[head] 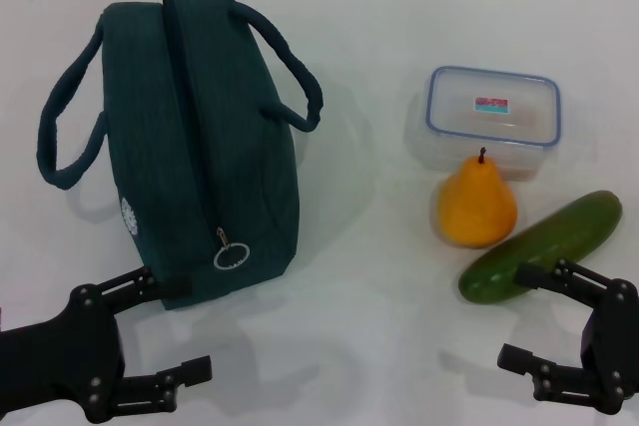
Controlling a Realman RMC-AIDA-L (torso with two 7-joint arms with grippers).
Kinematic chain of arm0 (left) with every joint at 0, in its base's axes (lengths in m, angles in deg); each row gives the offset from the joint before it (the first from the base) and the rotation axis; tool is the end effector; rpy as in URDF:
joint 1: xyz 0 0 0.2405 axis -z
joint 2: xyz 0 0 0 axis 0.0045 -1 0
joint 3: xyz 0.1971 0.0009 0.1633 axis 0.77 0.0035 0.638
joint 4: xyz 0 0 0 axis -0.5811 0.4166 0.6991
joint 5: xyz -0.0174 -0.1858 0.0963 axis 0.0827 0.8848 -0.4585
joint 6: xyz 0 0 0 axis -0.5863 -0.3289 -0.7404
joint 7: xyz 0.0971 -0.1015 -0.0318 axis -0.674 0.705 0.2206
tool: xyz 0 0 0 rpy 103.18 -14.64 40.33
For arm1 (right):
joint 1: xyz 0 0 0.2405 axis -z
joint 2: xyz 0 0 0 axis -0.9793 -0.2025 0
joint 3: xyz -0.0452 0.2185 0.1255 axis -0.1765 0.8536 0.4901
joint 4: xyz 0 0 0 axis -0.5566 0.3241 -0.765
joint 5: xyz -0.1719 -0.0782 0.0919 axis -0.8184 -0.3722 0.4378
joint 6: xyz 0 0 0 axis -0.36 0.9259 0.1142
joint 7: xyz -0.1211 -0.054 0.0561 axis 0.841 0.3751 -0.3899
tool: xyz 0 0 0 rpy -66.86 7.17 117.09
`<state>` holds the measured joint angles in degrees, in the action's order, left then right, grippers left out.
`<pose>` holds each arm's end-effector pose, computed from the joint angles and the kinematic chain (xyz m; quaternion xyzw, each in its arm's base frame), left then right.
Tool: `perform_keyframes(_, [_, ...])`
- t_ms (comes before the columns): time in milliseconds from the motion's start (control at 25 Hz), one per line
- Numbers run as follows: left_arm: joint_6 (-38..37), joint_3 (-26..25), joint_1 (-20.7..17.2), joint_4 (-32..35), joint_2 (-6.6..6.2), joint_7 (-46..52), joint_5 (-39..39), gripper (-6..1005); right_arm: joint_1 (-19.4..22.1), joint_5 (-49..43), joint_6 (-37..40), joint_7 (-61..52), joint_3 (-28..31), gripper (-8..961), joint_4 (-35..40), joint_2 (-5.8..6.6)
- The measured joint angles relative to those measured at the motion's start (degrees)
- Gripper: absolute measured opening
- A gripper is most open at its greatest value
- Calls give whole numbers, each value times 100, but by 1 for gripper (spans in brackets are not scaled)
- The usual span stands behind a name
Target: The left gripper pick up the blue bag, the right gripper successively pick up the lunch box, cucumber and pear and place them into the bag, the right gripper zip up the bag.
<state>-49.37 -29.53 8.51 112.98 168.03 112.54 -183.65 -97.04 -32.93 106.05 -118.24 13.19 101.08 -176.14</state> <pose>-0.3287 0.1803 0.0221 -0.9233 -0.1664 -0.3237 0.1228 0.2996 0.2157 -0.0267 -0.9097 0.1208 0.3801 0.1155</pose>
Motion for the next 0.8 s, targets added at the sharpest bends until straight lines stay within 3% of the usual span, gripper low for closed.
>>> perform_keyframes(520, [-148,-227,35,1,-6,449,209,873,0,0,1,0,0,859,0,0])
perform_keyframes(640, [-324,-462,76,5,-81,1216,568,872,0,0,3,0,0,859,0,0])
perform_keyframes(800, [-390,-526,85,8,-274,2402,1353,872,1,0,5,0,1,858,0,0])
